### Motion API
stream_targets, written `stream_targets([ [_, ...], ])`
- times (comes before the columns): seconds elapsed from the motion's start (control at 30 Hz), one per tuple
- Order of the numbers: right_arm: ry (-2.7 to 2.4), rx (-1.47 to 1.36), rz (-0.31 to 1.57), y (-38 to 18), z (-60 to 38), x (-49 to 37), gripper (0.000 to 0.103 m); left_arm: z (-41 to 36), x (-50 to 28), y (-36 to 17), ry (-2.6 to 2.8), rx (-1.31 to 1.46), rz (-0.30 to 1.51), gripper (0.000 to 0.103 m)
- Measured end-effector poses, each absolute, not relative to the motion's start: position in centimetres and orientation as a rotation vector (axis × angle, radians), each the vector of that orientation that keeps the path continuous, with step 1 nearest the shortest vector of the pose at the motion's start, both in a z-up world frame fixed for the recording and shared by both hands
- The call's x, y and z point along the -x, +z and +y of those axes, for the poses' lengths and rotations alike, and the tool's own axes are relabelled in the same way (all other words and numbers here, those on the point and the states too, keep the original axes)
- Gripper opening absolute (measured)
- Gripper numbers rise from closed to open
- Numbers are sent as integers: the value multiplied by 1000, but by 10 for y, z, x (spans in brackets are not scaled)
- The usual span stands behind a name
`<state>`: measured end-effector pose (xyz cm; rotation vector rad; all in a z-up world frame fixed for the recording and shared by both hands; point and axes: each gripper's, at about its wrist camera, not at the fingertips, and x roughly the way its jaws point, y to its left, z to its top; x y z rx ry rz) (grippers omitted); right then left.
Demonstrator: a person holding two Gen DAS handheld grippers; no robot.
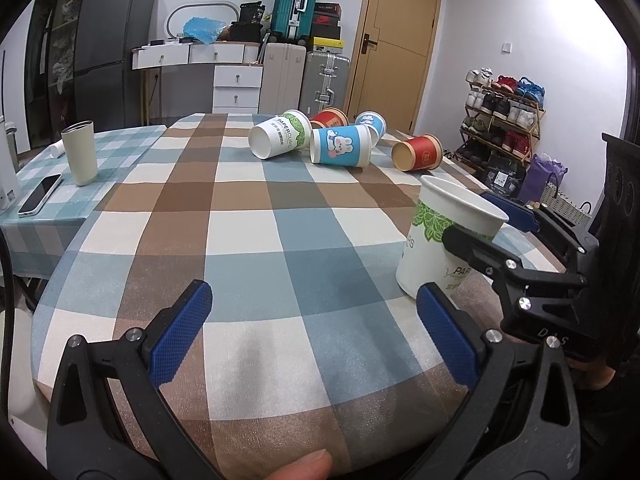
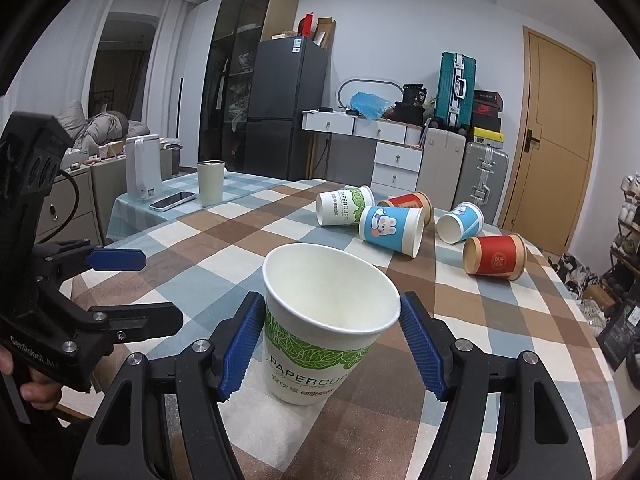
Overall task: Flip cup upright
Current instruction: 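Rotate the cup upright with the right tool, opening end up, then lower the upright cup onto the table and open the right tool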
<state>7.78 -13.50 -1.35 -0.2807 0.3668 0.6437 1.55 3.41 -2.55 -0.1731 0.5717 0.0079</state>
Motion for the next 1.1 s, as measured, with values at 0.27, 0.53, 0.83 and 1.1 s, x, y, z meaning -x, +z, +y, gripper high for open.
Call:
stream_targets([
  [0.27, 665, 295, 365, -14, -135, -74, 72, 34, -16, -25, 8, 173, 572, 102],
  [0.53, 693, 250, 353, -9, -146, -74, 89, 33, -16, -25, 6, 174, 570, 102],
  [0.83, 712, 184, 324, -2, -169, -70, 103, 29, -14, -23, 10, 159, 559, 102],
  [1.1, 759, 129, 292, -2, -189, -61, 103, 19, -9, -19, 11, 108, 508, 102],
])
